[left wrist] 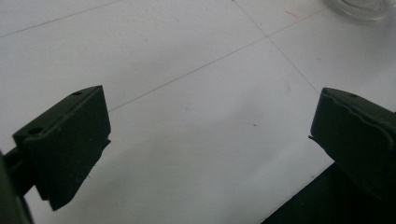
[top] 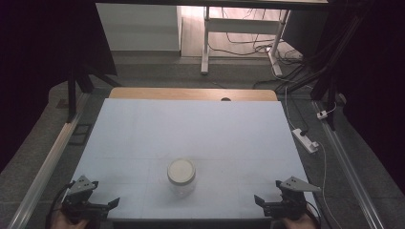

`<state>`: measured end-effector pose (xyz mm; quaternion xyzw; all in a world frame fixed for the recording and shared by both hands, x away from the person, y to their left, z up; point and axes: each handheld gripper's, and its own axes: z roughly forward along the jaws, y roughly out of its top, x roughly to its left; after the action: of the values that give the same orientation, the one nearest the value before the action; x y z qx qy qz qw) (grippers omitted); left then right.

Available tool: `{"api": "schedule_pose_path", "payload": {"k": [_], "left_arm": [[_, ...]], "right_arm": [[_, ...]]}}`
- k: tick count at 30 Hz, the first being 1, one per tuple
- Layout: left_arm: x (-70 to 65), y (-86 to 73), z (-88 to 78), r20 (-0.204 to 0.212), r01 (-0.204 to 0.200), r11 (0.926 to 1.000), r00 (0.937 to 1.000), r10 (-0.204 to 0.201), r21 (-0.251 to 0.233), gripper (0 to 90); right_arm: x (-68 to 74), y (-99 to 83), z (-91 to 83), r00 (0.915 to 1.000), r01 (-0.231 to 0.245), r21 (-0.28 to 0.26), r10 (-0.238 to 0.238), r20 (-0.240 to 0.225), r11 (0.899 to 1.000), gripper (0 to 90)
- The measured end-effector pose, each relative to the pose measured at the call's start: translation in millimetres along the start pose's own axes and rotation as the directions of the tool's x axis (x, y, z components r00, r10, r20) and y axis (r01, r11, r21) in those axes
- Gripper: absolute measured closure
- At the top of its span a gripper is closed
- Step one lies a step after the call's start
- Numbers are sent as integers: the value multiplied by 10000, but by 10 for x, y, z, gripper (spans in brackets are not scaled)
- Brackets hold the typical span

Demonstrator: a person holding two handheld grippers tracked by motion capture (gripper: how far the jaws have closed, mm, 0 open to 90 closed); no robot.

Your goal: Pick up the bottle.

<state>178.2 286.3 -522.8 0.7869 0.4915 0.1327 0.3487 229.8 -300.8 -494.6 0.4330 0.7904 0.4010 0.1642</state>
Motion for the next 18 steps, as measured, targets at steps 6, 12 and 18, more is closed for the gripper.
{"api": "schedule_pose_path", "payload": {"k": [6,12,18], "left_arm": [[-2,7,10,-34,-41,9999,10000,41,134,0],[14,11,10,206,54,9999,9998,-57,112,0],[-9,52,8,590,-122,9998,9982,130,-131,0]], "right_arm": [[-7,0,6,9999,-116,51,116,112,9999,0],[-22,-5,-3,9997,-225,-58,225,24,9997,0],[-38,-8,-11,9994,-352,-138,351,-78,9993,0]]}}
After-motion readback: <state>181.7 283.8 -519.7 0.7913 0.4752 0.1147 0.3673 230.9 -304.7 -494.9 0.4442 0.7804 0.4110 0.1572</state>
